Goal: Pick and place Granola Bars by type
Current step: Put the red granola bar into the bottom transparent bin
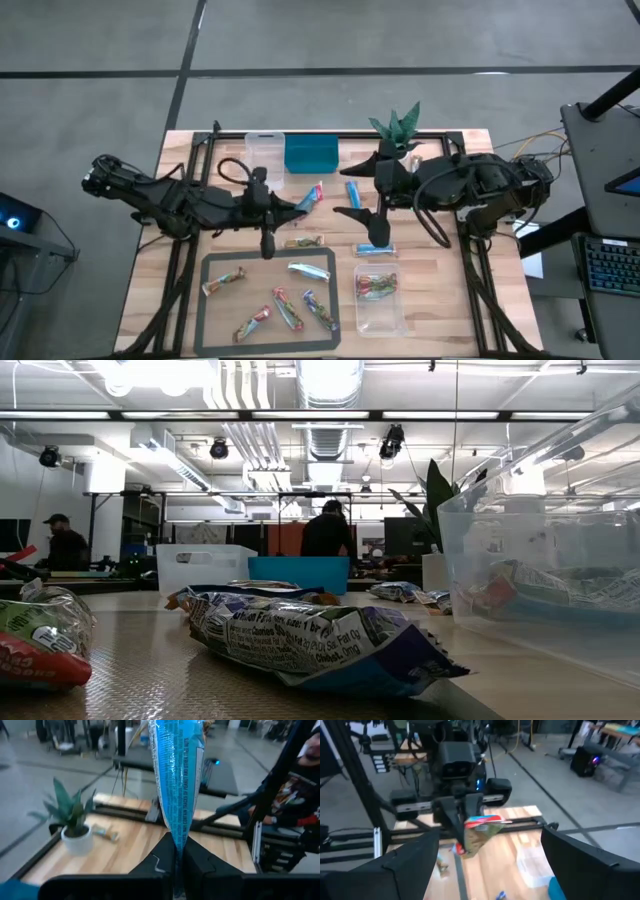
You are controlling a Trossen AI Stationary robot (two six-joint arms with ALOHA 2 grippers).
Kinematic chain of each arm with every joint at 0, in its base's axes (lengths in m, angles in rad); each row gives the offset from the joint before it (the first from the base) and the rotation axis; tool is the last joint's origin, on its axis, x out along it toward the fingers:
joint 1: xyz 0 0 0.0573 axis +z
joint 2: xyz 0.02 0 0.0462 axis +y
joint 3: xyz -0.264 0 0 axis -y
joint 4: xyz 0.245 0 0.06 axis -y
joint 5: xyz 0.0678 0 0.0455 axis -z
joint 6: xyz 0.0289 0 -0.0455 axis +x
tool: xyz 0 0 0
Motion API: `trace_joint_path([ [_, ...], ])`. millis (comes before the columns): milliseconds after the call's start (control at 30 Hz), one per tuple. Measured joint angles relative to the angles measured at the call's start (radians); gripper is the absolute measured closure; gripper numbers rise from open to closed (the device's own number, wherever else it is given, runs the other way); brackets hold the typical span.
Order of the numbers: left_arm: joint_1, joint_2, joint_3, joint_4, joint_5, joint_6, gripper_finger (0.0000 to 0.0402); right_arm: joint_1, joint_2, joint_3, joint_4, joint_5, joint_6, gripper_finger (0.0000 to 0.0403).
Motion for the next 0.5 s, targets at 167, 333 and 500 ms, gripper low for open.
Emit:
trace_joint_path([
  [167, 0.008, 0.003, 0.000, 0.130, 0.011, 0.086, 0.0401, -0.001, 0.000, -0.007, 0.032, 0.032, -0.010, 0.0065],
  [333, 0.027, 0.009, 0.000, 0.178, 0.031, 0.109, 0.0401, 0.000, 0.007, -0.017, 0.076, 0.032, -0.032, 0.0066],
  [500, 0.047, 0.024, 0.004, 0.211, 0.035, 0.124, 0.0401, -0.001, 0.008, -0.020, 0.080, 0.032, -0.031, 0.0069],
])
